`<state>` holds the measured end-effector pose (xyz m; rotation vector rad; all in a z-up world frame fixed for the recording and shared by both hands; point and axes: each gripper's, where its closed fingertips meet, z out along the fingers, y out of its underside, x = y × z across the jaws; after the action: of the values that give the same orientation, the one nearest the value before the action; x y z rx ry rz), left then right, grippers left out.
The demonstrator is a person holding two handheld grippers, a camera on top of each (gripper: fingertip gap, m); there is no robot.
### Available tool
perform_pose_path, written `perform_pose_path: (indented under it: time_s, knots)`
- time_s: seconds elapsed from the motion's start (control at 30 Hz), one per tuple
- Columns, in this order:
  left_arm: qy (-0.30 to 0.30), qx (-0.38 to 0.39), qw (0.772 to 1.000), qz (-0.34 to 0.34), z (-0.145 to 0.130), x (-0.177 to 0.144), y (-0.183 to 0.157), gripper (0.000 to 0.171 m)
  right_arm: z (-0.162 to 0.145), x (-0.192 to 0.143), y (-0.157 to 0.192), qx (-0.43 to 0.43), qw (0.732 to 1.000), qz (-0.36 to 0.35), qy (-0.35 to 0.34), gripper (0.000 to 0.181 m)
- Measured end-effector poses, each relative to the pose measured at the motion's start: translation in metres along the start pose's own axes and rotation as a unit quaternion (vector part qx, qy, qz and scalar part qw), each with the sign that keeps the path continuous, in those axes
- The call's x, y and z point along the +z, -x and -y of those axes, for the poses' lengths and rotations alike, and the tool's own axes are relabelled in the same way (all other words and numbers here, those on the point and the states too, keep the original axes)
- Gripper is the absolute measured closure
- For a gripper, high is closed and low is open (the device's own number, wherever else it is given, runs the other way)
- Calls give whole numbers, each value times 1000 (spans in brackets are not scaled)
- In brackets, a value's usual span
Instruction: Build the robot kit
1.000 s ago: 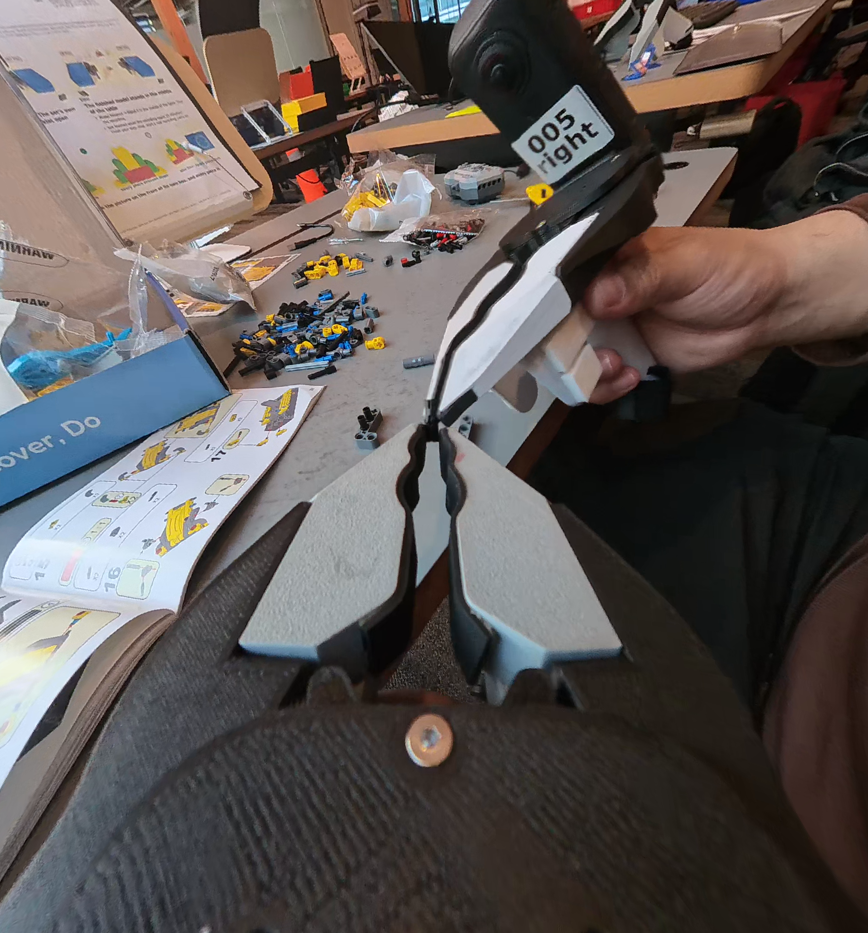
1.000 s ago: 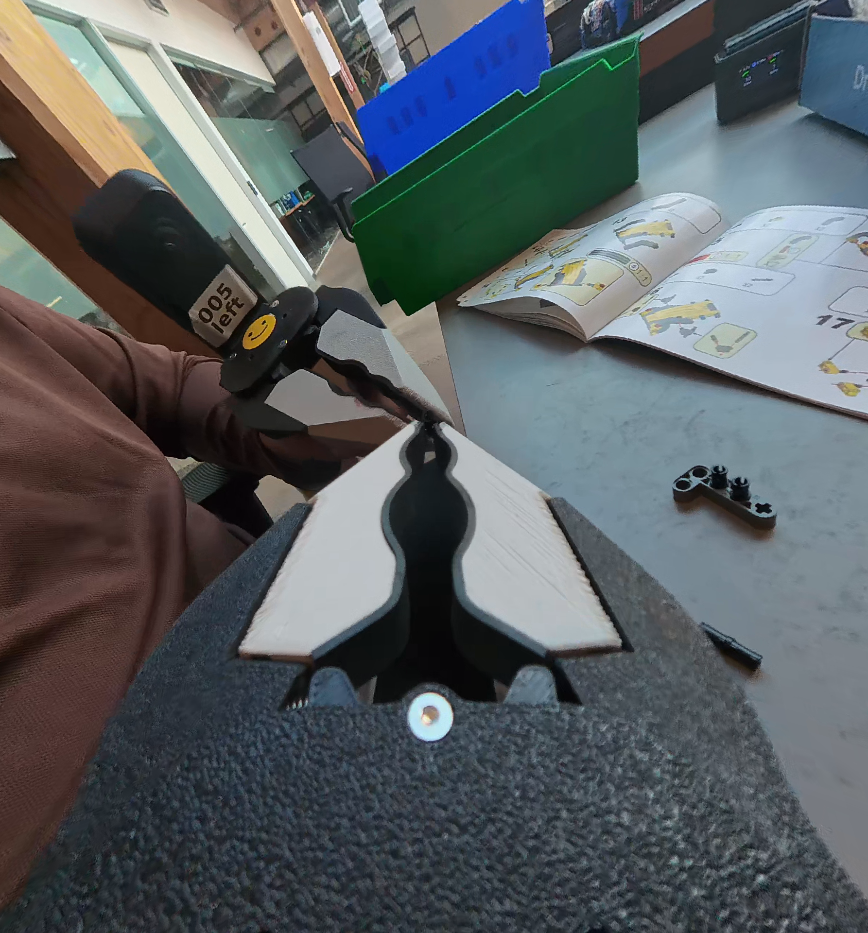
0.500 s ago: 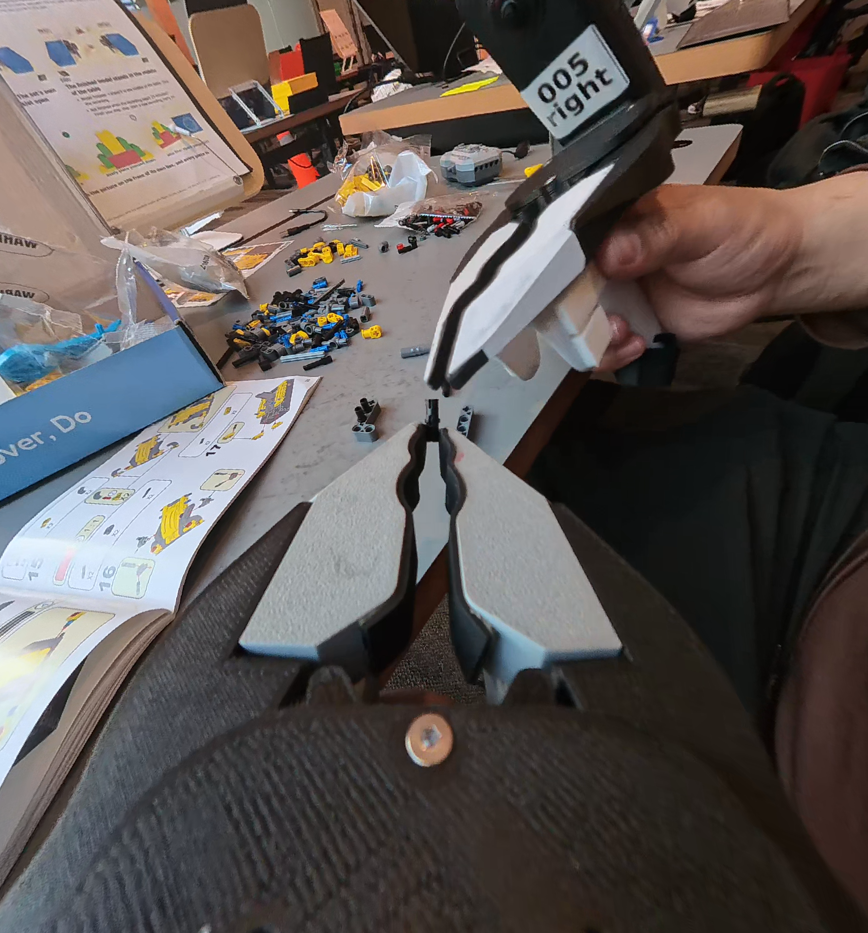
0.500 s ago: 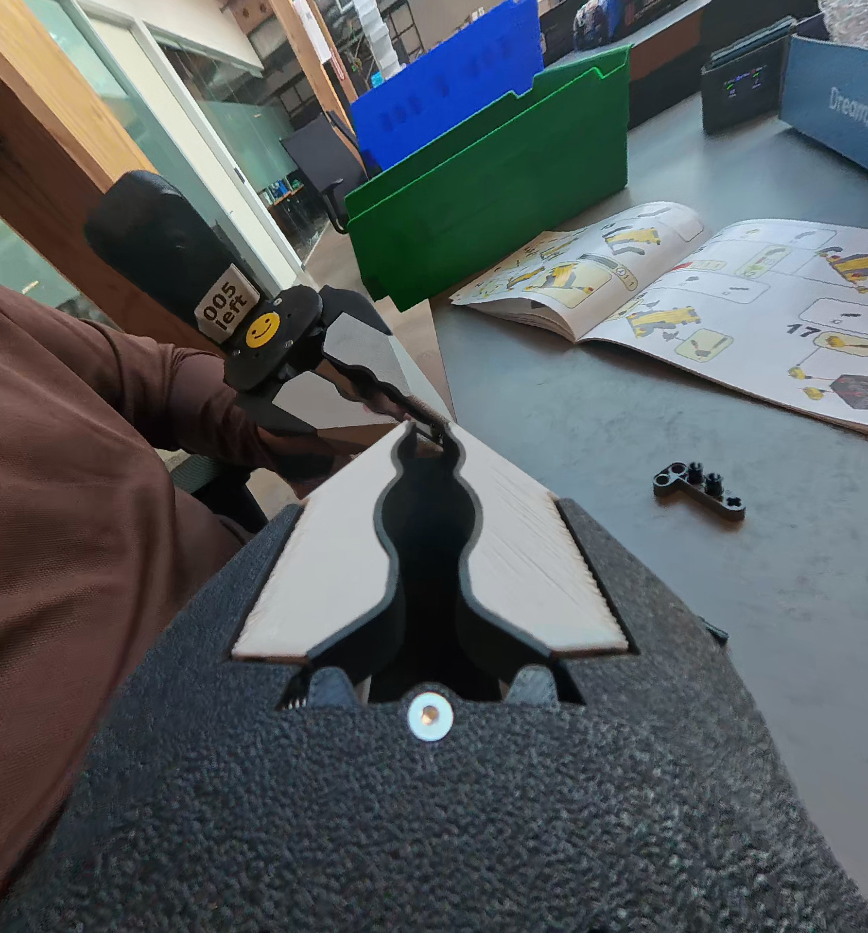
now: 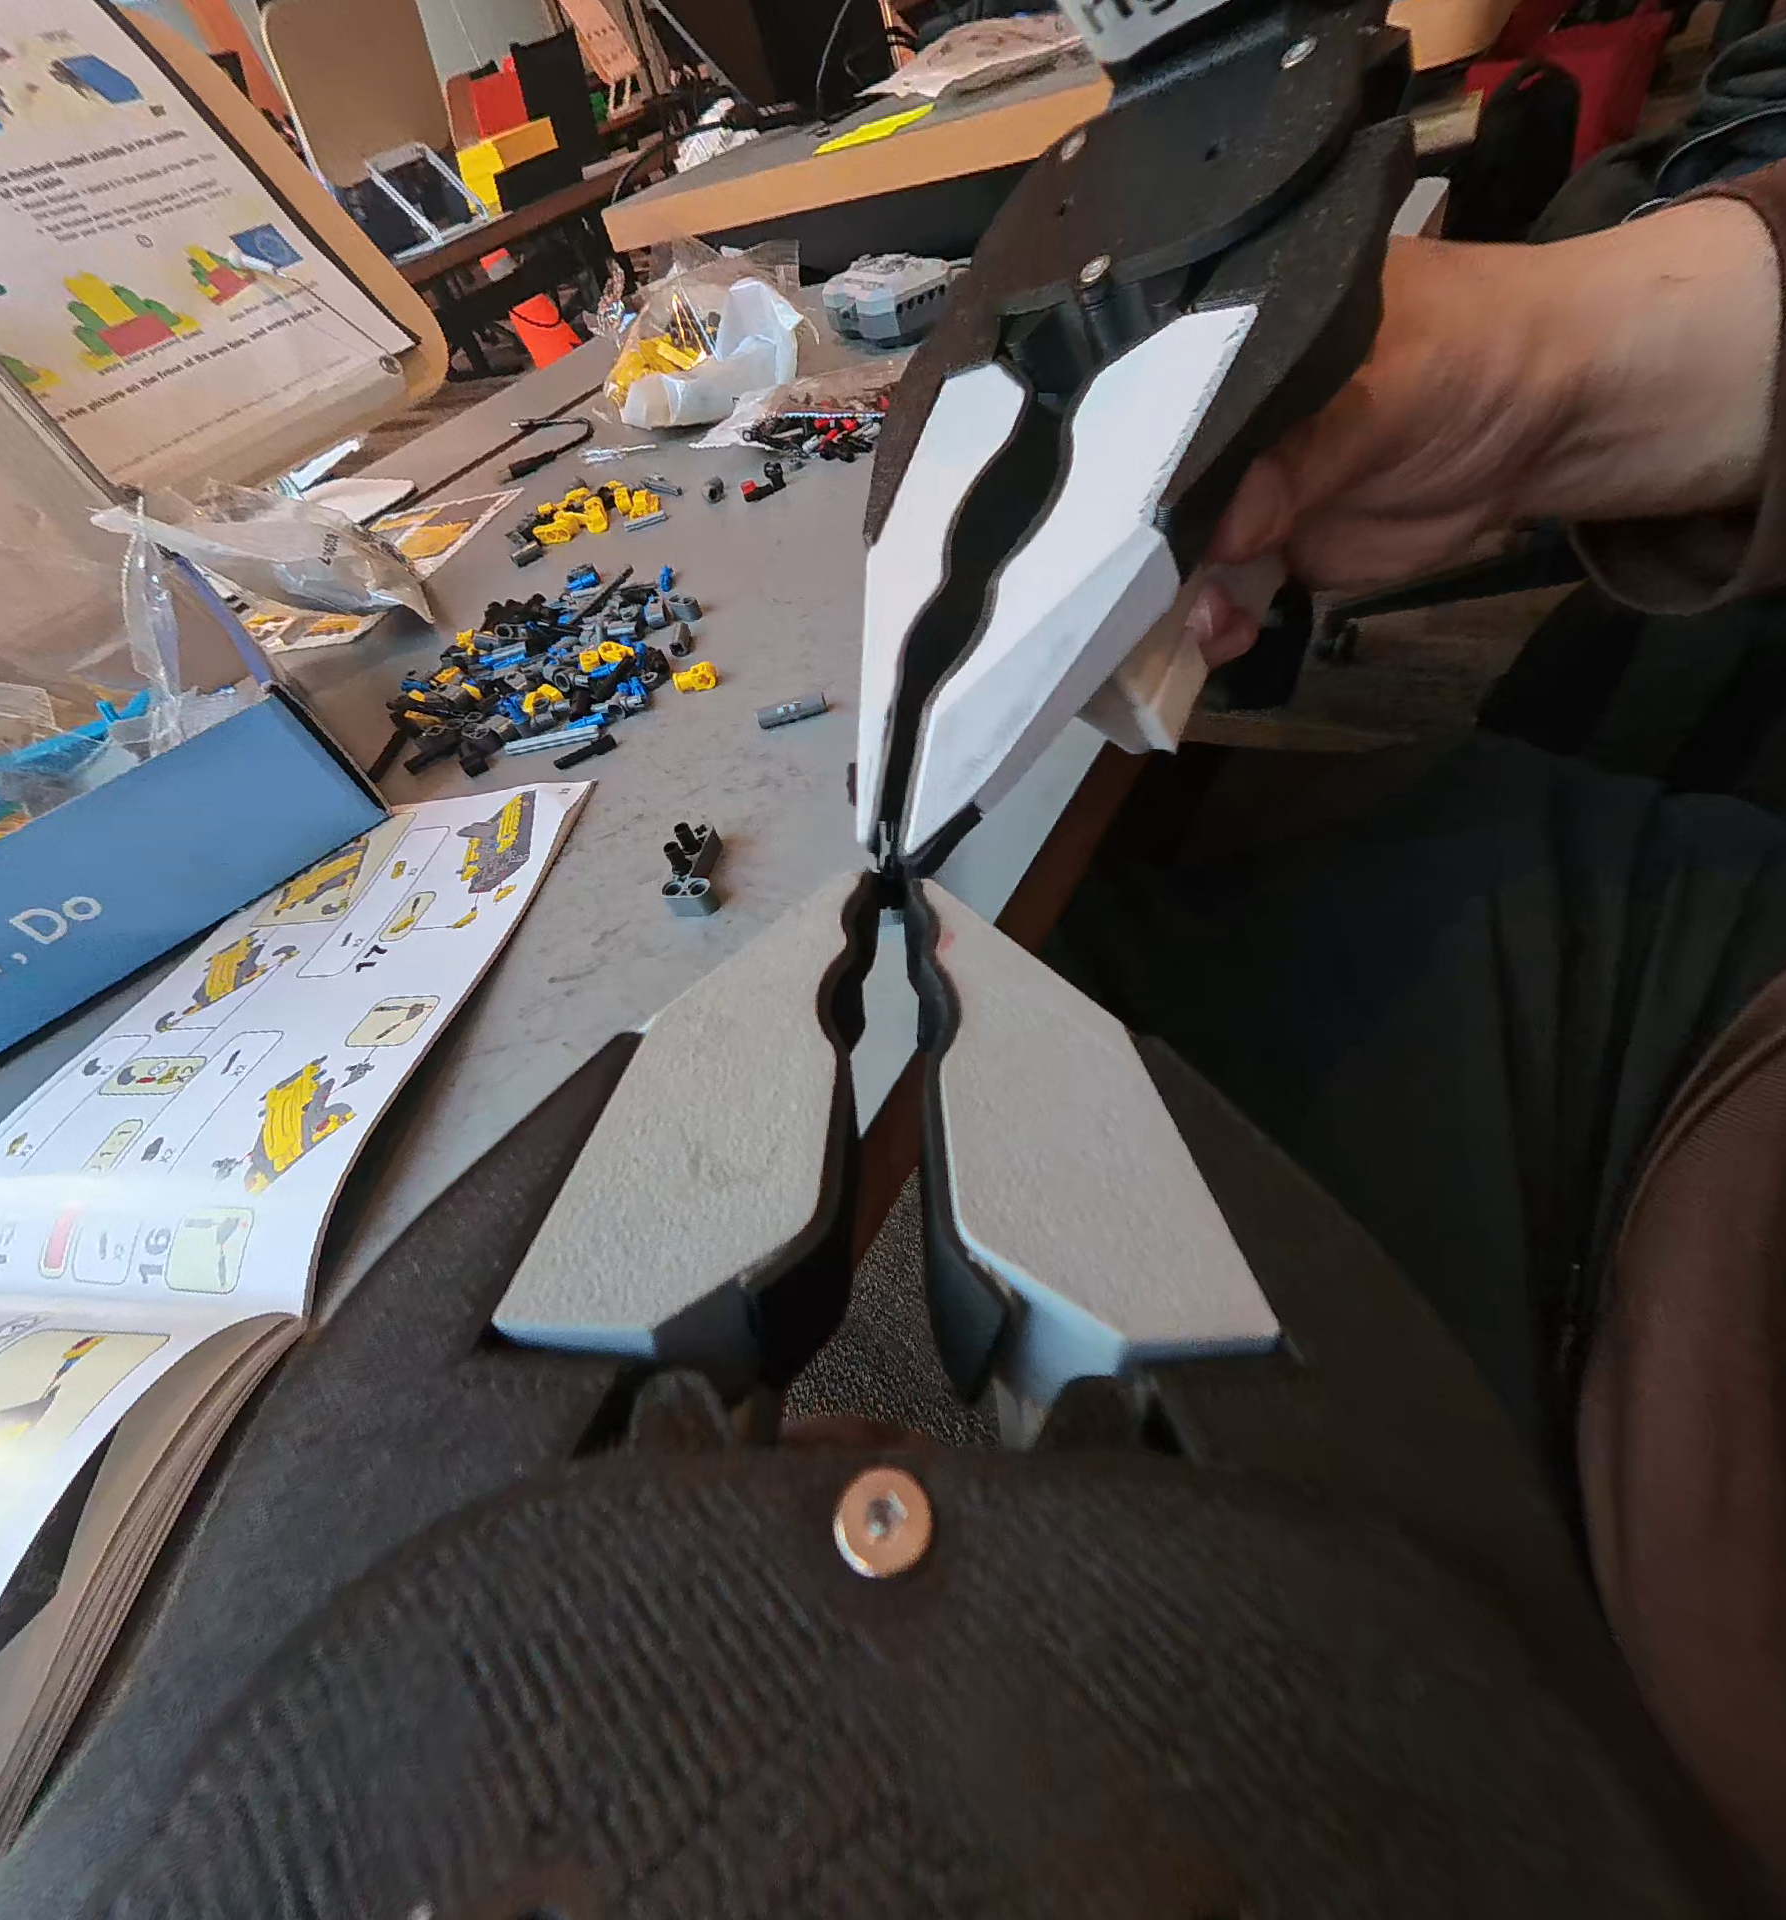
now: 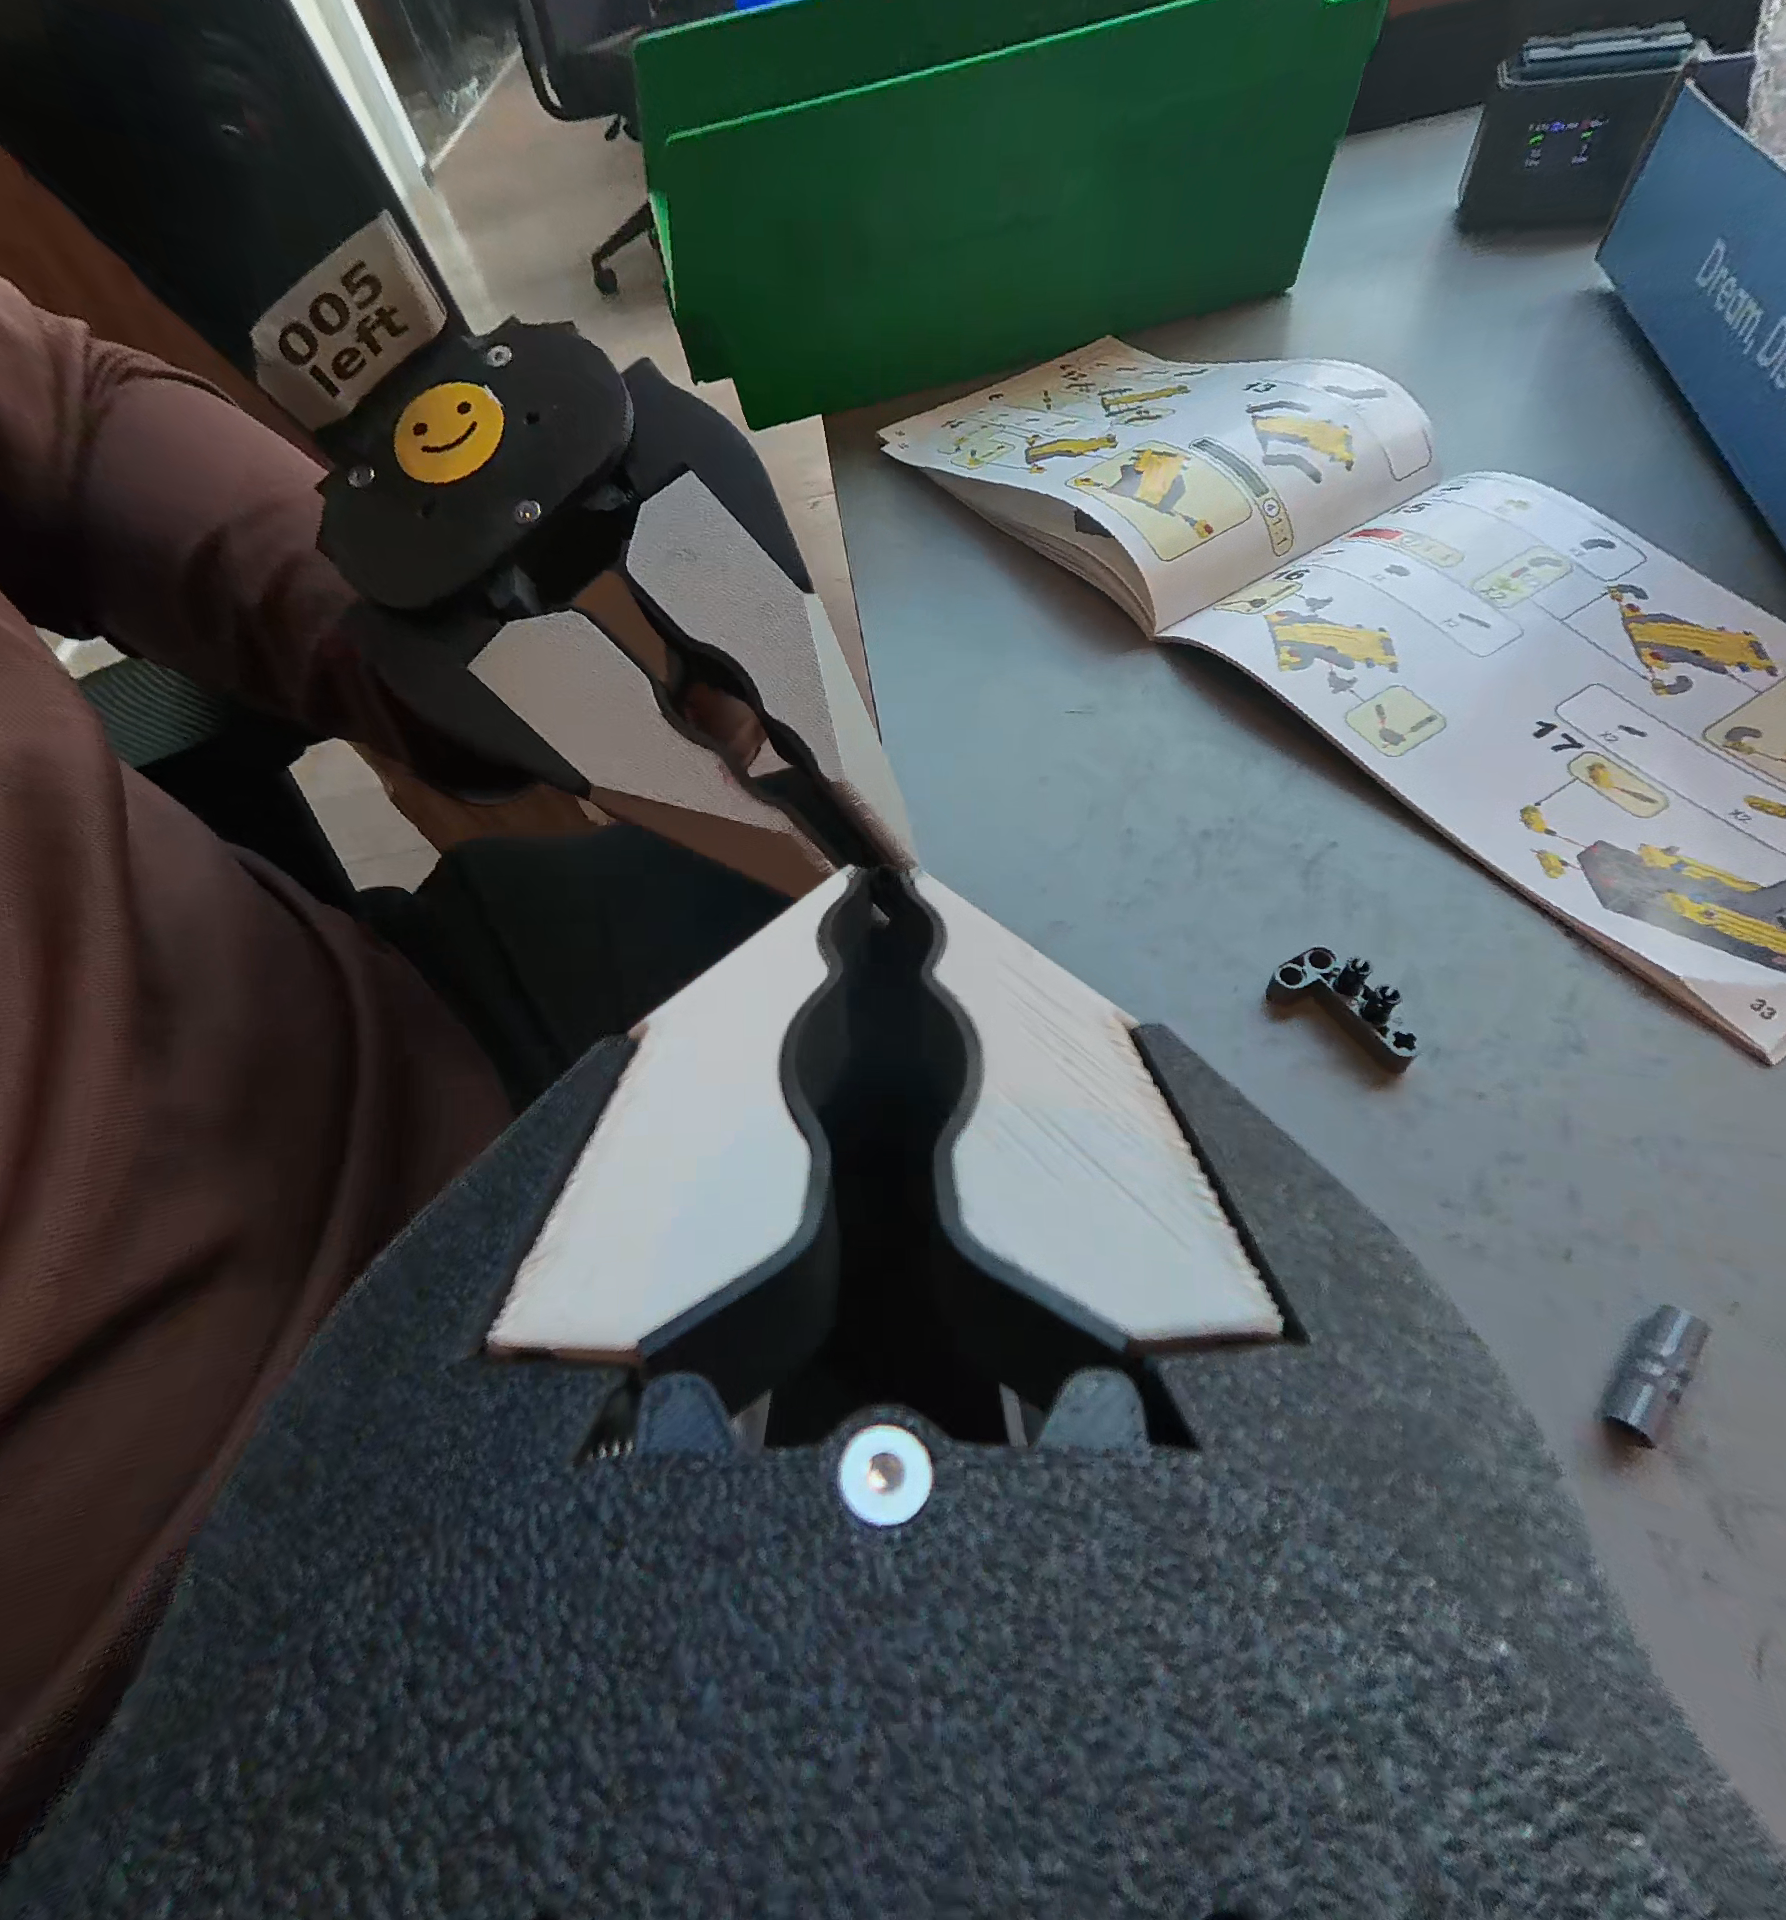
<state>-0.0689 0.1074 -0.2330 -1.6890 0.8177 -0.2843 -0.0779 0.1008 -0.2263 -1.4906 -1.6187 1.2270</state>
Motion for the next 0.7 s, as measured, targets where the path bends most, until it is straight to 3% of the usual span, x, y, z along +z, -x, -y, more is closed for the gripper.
perform_pose_path:
  time_s: [0.7]
  knots:
    - [24,29,999,-10,-8,2,-8,170,-7,0,5,-21,1000,9,18,177]
